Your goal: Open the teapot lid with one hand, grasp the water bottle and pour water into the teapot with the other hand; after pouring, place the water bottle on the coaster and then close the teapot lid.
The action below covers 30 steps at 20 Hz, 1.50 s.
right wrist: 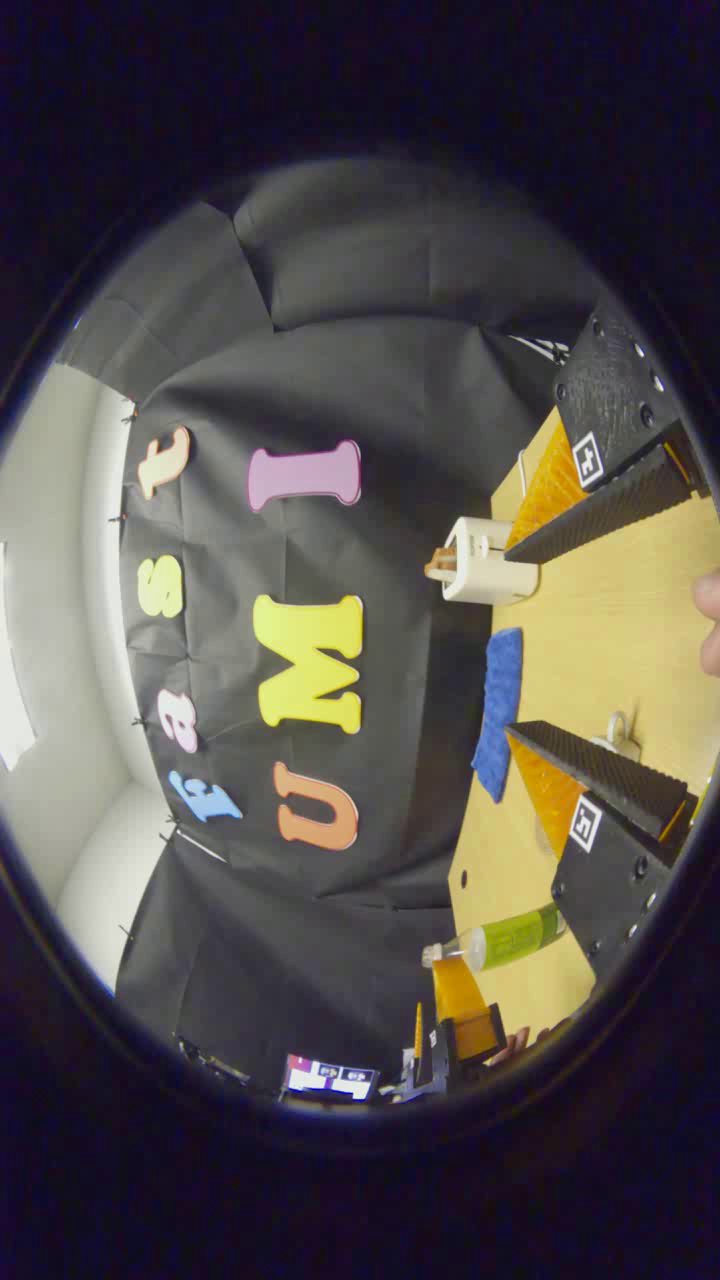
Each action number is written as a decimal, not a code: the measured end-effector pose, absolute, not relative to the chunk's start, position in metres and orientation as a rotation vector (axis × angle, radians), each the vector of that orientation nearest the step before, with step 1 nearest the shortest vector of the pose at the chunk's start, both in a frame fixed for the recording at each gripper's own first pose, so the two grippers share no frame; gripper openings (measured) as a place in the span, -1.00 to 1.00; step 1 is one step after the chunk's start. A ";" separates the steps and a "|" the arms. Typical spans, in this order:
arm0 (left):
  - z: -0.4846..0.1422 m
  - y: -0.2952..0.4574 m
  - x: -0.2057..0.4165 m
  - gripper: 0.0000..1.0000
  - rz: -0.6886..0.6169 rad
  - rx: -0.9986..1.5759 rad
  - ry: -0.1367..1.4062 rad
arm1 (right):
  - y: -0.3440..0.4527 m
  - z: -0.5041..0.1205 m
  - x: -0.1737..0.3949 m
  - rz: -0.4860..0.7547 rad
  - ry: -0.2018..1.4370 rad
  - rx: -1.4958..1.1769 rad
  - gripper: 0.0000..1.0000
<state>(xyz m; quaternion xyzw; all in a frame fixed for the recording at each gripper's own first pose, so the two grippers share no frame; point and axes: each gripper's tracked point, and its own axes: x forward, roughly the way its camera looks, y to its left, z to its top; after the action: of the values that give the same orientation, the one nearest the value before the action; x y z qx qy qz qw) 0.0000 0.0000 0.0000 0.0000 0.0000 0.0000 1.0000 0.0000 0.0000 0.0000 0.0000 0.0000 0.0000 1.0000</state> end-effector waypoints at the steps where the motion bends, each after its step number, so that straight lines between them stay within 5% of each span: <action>1: -0.001 -0.001 0.002 0.94 0.000 0.001 -0.003 | -0.001 -0.002 0.002 0.001 0.002 0.009 0.91; 10: -0.010 0.010 0.016 0.94 0.028 0.012 0.032 | 0.042 -0.012 0.036 0.119 0.056 0.048 0.91; 30: -0.064 0.038 0.017 0.94 -0.033 -0.023 0.121 | 0.106 -0.085 0.049 0.149 0.221 -0.046 0.92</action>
<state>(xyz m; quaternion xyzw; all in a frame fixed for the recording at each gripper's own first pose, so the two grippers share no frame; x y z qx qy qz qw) 0.0168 0.0375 -0.0641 -0.0114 0.0604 -0.0164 0.9980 0.0489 0.1065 -0.0846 -0.0227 0.1101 0.0742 0.9909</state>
